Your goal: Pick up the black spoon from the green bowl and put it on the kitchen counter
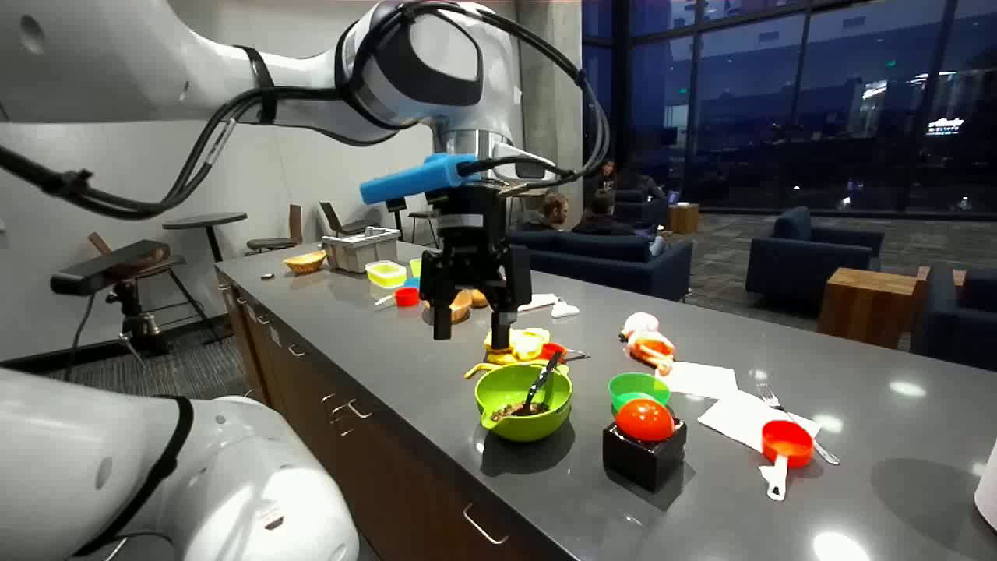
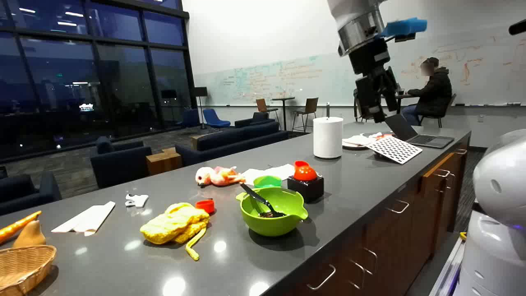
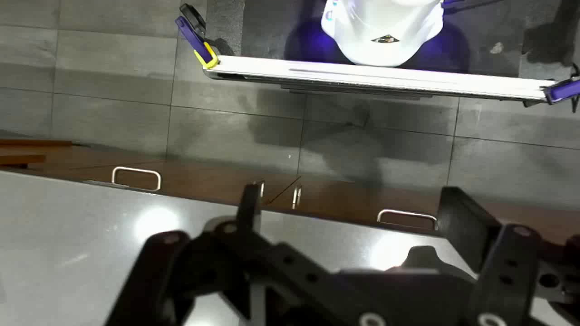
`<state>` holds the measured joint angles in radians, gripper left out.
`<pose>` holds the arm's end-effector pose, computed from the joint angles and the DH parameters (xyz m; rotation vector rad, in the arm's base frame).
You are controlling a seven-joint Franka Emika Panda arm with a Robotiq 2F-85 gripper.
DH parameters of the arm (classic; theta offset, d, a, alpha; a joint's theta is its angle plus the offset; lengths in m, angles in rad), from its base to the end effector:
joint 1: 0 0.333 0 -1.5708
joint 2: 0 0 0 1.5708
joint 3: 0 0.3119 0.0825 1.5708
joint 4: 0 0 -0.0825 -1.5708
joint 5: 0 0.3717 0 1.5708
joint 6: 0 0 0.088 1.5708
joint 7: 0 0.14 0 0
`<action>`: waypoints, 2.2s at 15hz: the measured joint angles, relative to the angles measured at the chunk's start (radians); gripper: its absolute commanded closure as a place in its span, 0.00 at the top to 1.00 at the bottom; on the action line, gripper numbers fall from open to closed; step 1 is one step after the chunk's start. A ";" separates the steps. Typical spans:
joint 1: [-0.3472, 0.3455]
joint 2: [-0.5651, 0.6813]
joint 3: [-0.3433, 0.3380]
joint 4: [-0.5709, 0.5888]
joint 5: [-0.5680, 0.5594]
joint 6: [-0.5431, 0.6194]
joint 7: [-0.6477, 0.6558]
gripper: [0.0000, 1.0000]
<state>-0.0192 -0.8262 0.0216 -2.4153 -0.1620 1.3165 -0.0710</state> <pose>0.2467 -0.0235 0.5246 2.9457 0.0662 -0.4139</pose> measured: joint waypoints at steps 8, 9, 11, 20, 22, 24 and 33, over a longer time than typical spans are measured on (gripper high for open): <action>0.000 0.000 0.000 0.000 0.000 0.001 0.000 1.00; 0.000 0.000 0.000 0.000 0.000 0.001 0.000 1.00; 0.000 0.000 0.000 0.000 0.000 0.001 0.000 1.00; 0.000 0.000 0.000 0.000 0.000 0.001 0.000 1.00; 0.000 0.000 0.000 0.000 0.000 0.001 0.000 1.00; 0.000 0.000 0.000 0.000 0.000 0.001 0.000 1.00; 0.071 0.042 -0.009 -0.002 0.023 0.124 -0.025 1.00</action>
<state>0.0522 -0.7840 0.0122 -2.4176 -0.1392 1.4401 -0.0964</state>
